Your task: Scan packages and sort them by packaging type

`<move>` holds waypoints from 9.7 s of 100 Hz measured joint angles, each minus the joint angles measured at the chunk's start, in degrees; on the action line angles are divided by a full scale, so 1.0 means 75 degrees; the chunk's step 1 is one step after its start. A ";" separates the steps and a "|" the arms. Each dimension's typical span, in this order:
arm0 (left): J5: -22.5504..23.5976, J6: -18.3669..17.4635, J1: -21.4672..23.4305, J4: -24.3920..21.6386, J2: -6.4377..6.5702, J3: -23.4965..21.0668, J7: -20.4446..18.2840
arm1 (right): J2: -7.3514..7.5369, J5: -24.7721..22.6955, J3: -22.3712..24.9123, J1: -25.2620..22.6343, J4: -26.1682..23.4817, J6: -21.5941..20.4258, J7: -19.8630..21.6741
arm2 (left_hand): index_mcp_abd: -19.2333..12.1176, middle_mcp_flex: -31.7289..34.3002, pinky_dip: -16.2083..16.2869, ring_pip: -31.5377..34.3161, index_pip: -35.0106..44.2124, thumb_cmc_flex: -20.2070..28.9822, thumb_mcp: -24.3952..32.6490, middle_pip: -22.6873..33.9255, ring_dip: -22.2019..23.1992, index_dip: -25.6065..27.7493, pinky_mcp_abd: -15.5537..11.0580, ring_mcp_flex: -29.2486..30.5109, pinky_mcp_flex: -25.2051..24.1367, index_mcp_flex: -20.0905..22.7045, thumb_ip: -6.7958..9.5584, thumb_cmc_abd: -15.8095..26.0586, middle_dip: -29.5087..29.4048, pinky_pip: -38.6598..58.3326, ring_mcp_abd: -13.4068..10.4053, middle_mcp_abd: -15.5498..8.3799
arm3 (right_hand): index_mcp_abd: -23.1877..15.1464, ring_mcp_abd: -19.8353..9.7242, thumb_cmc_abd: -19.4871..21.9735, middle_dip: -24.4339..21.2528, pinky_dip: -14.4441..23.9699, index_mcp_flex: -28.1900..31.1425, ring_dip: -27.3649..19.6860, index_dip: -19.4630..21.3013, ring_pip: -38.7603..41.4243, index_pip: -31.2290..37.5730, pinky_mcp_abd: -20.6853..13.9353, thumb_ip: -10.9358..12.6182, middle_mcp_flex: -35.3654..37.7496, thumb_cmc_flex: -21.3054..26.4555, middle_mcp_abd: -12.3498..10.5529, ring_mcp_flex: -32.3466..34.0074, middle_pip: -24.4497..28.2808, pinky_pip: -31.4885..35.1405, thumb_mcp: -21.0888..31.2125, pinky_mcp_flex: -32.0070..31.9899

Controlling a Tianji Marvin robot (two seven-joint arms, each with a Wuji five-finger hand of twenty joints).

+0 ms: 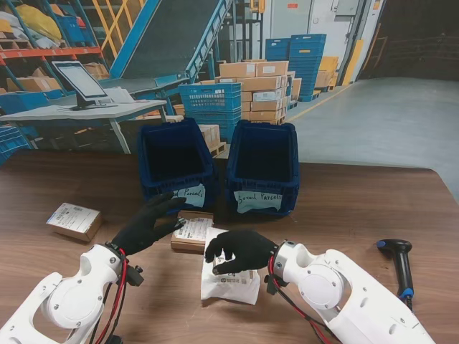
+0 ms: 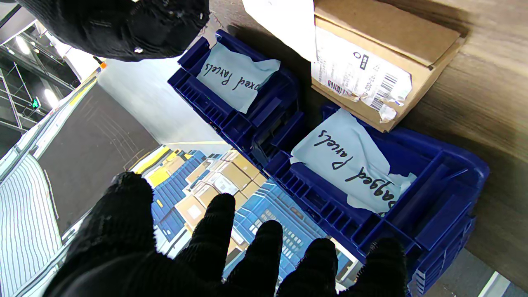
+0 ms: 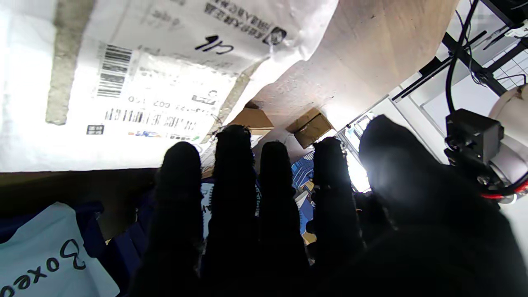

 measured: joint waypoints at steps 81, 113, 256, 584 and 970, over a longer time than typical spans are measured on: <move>-0.0044 -0.0031 0.0049 -0.0081 0.0005 0.0006 -0.0013 | -0.0033 -0.0867 0.2767 -0.2489 -0.2990 0.2811 0.0271 | 0.0000 0.0000 0.0000 0.0000 0.0000 0.0000 0.0000 0.0000 0.0000 0.0000 0.0001 0.0000 0.0002 0.0000 0.0000 0.0000 0.0000 0.0000 0.0000 0.0000 | 0.0422 0.0066 0.0935 -0.1397 -0.0195 -0.0153 -0.1397 0.1002 -0.1865 -0.2401 0.0085 0.0568 -0.0179 -0.0329 0.0000 -0.0651 -0.1403 -0.1062 -0.1212 -0.0726; -0.0040 0.0062 -0.0054 -0.0115 0.0015 0.0271 0.0006 | -0.0050 -0.0857 0.4116 -0.3899 -0.4195 0.4135 0.0417 | 0.0000 0.0000 0.0000 0.0000 0.0000 0.0000 0.0000 0.0000 0.0000 0.0001 0.0002 0.0000 0.0005 0.0000 0.0000 0.0000 0.0000 0.0001 0.0000 0.0000 | 0.0440 0.0177 0.0937 -0.2015 -0.0414 -0.0154 -0.2168 0.1003 -0.2944 -0.2669 0.0246 0.0569 -0.0253 -0.0329 0.0014 -0.0752 -0.2078 -0.1712 -0.1296 -0.1068; -0.0155 0.0195 -0.0533 0.0019 0.0049 0.1354 -0.0162 | -0.0571 0.0001 0.7095 -0.6498 -0.4946 0.7233 -0.0632 | 0.0000 0.0000 0.0000 0.0000 0.0000 0.0000 0.0000 0.0000 0.0000 0.0001 0.0003 0.0000 0.0005 0.0000 0.0000 0.0000 0.0000 0.0002 0.0000 0.0000 | 0.1619 0.0517 0.1328 -0.2892 -0.1169 -0.1350 -0.3121 0.0510 -0.3920 -0.4011 0.0378 0.0575 -0.1225 -0.0979 0.0470 -0.2007 -0.3030 -0.2678 -0.1487 -0.1859; -0.0285 0.0284 -0.0281 -0.0097 0.0140 0.0969 -0.0709 | -0.0090 -0.1331 0.5662 -0.2672 -0.0016 0.6440 -0.0262 | 0.0000 0.0000 0.0003 0.0000 0.0000 0.0000 0.0000 0.0000 0.0000 0.0002 0.0003 0.0000 0.0005 0.0000 0.0000 0.0000 0.0000 0.0001 0.0010 0.0001 | 0.0014 0.0351 -0.2924 0.1126 0.0485 0.0376 0.0961 0.4327 0.2239 0.2208 0.0099 -0.1233 0.1177 0.2094 0.0010 0.0964 0.1685 0.2504 0.3538 0.1088; -0.0235 -0.0145 -0.0226 -0.0026 0.0085 0.0535 -0.0348 | -0.0120 -0.2111 0.1272 -0.1050 0.0336 0.0922 -0.1876 | 0.0001 0.0000 0.0004 0.0000 0.0000 0.0000 0.0000 0.0000 0.0000 0.0005 0.0003 0.0000 0.0005 0.0000 0.0000 0.0000 0.0000 0.0002 0.0032 0.0001 | -0.0106 0.0210 -0.3002 0.1379 0.0850 0.0468 0.1243 0.4583 0.2059 0.2213 -0.0182 -0.1235 0.1358 0.2160 -0.0091 0.0972 0.1584 0.2497 0.3720 0.1194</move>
